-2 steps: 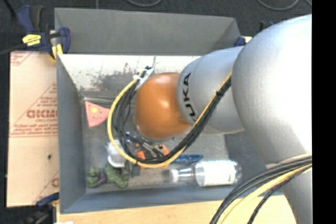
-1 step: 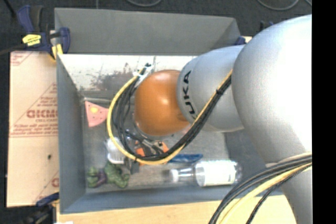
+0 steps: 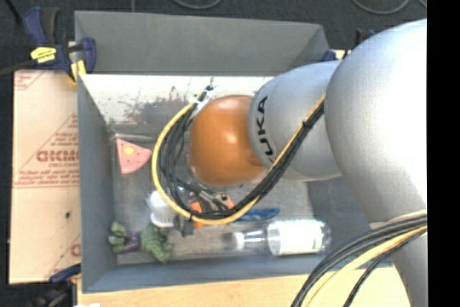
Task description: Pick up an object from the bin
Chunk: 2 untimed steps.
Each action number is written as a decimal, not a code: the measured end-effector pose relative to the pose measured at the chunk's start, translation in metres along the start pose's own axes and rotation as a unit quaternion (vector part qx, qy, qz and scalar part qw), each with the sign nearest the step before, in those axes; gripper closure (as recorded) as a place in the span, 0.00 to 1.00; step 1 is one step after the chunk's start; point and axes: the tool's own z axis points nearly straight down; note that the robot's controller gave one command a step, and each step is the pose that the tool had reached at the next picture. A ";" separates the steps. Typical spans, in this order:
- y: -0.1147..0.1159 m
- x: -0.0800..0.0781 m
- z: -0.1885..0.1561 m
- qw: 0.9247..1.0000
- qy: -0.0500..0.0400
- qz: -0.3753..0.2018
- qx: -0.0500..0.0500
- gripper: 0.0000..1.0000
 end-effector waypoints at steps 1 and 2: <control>0.002 -0.001 -0.004 1.000 -0.001 -0.002 0.000 1.00; -0.004 -0.006 -0.015 1.000 0.000 -0.002 0.000 1.00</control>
Offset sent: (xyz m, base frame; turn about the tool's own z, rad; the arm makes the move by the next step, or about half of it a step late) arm 0.0085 -0.0044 0.0198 -0.0063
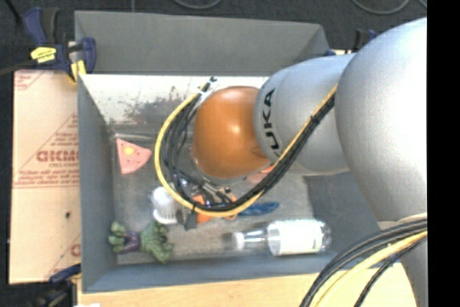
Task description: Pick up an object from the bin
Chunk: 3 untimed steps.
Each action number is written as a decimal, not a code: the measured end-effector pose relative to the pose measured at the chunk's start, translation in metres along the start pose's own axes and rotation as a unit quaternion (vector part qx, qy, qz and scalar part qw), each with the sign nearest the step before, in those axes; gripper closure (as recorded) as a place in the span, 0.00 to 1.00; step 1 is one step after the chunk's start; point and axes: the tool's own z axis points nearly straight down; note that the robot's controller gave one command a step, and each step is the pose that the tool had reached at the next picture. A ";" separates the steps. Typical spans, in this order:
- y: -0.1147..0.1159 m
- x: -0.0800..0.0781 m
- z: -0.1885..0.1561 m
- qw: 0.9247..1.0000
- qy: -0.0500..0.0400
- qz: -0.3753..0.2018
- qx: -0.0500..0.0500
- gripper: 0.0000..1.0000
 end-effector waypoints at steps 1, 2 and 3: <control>-0.004 -0.007 -0.003 1.000 -0.002 0.018 0.000 1.00; 0.001 -0.003 -0.031 1.000 0.005 0.019 0.000 1.00; 0.001 -0.003 -0.031 1.000 0.005 0.019 0.000 1.00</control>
Offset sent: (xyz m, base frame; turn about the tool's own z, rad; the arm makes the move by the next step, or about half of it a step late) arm -0.0059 0.0174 0.1264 -0.0301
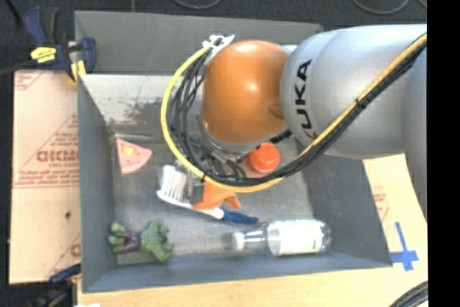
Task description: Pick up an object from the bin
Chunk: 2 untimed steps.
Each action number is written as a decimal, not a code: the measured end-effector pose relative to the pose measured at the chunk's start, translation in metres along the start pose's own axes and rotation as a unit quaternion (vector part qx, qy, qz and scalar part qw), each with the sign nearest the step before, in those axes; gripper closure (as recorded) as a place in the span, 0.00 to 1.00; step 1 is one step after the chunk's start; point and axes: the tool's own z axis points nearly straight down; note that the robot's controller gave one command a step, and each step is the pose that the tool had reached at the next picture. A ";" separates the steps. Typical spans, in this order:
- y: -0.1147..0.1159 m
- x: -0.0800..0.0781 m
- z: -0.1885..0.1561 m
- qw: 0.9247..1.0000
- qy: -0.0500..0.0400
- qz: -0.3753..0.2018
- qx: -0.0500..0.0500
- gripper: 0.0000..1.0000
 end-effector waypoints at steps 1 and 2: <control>0.004 -0.008 -0.075 1.000 -0.003 0.010 -0.001 1.00; 0.009 -0.002 -0.187 1.000 -0.002 0.023 0.000 1.00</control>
Offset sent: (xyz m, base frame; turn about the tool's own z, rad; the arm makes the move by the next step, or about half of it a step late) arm -0.0091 0.0092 0.2418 0.0663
